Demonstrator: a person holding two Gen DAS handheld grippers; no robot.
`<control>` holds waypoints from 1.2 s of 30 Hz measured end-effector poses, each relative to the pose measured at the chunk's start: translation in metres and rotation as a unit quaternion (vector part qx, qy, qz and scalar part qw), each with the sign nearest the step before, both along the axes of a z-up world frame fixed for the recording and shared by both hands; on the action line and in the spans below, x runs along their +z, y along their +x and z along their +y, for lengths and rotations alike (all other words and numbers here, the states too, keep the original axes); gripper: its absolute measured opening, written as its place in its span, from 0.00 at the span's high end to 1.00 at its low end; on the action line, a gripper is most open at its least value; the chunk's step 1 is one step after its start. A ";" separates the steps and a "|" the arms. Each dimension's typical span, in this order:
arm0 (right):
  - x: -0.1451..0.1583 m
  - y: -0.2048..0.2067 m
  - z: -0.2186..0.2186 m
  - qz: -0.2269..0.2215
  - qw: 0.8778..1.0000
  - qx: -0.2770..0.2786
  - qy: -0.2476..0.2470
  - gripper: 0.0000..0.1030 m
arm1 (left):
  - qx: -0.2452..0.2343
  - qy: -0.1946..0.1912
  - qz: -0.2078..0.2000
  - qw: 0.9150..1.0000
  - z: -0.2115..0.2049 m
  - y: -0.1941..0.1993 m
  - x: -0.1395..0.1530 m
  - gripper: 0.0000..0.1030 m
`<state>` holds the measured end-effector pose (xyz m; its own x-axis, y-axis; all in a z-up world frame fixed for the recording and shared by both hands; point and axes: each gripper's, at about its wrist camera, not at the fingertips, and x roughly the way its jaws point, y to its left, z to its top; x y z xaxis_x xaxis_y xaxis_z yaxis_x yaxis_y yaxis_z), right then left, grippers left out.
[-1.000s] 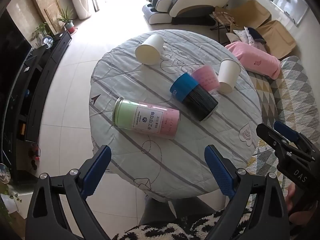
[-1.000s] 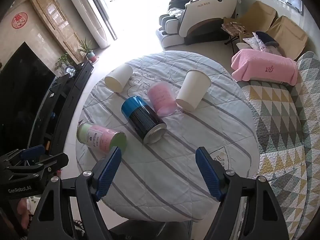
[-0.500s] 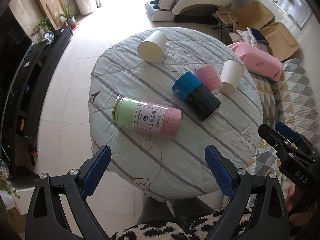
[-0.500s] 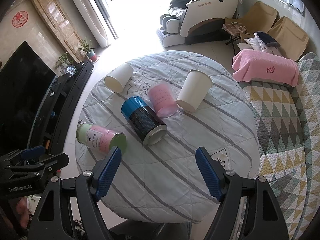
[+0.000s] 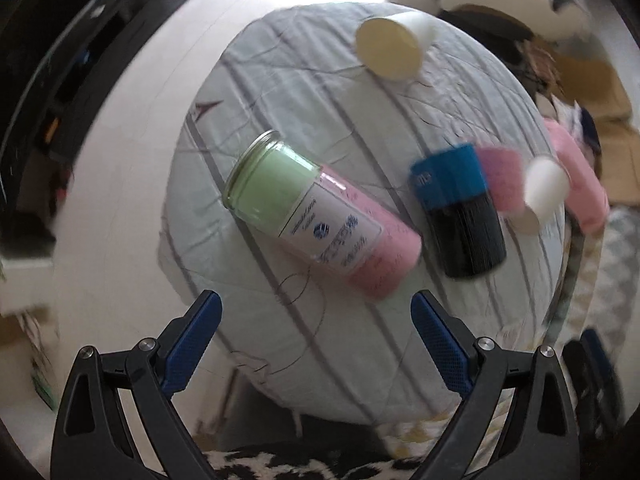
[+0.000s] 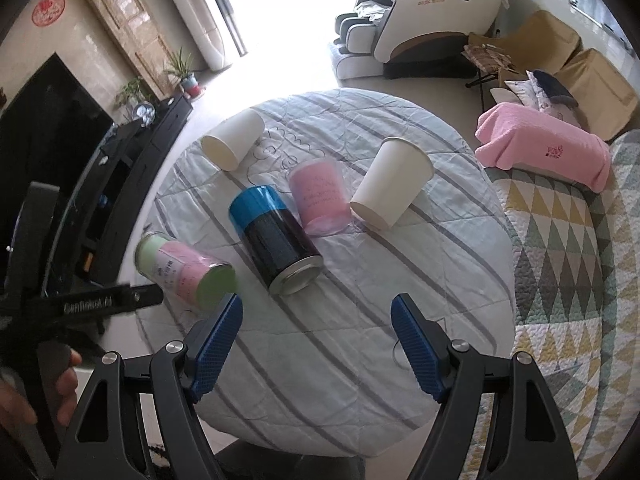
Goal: Flip cup upright
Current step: 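Close the left gripper around the middle of the lying cookie jar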
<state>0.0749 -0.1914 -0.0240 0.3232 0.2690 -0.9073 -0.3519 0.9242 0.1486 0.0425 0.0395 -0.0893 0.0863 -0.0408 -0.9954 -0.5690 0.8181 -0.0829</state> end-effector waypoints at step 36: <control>-0.047 0.047 0.025 0.017 0.999 0.042 -0.013 0.24 | -0.195 -0.031 -0.048 0.979 -0.052 0.013 -0.038 0.22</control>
<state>0.1219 -0.1668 -0.0707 0.2691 0.2694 -0.9247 -0.4231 0.8956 0.1377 0.0552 -0.0125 -0.1276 0.1459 -0.1492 -0.9780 -0.2013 0.9634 -0.1770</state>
